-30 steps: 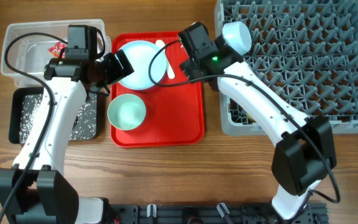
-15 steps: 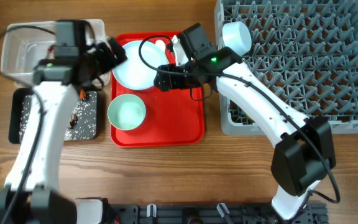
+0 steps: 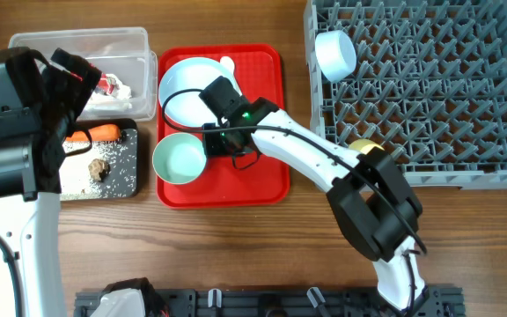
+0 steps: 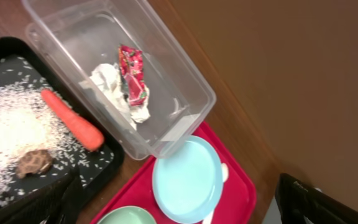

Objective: Sort waste into correct bins and load items into the dishwasher rack
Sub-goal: 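Grasp the green bowl rim with the right gripper, then carry the green bowl with the right gripper and place it in the rack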

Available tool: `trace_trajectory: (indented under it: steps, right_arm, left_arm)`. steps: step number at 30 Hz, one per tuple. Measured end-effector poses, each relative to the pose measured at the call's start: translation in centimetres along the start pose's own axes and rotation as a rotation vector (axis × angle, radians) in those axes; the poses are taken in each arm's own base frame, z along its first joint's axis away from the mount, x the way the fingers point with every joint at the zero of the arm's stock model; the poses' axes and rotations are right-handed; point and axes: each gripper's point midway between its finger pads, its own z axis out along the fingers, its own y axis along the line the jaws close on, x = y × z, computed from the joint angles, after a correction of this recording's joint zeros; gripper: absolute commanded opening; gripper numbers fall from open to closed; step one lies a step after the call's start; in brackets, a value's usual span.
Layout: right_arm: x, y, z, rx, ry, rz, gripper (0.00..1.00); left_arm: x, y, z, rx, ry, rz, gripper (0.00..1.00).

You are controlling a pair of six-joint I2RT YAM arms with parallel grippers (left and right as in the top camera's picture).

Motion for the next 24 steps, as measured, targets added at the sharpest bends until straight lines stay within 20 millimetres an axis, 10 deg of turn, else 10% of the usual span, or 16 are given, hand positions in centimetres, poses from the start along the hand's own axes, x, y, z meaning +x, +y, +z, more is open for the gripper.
trace_trajectory:
  steps: [16, 24]
  right_arm:
    - [1.0, 2.0, 0.9, 0.01, -0.029, -0.034, 0.04]
    - [0.9, 1.9, 1.8, 0.017, -0.035, -0.03, 0.19]
  left_arm:
    - [0.5, 1.2, 0.2, -0.058, 0.014, 0.001, 1.0]
    - [0.5, 1.2, 0.2, -0.058, 0.014, 0.001, 1.0]
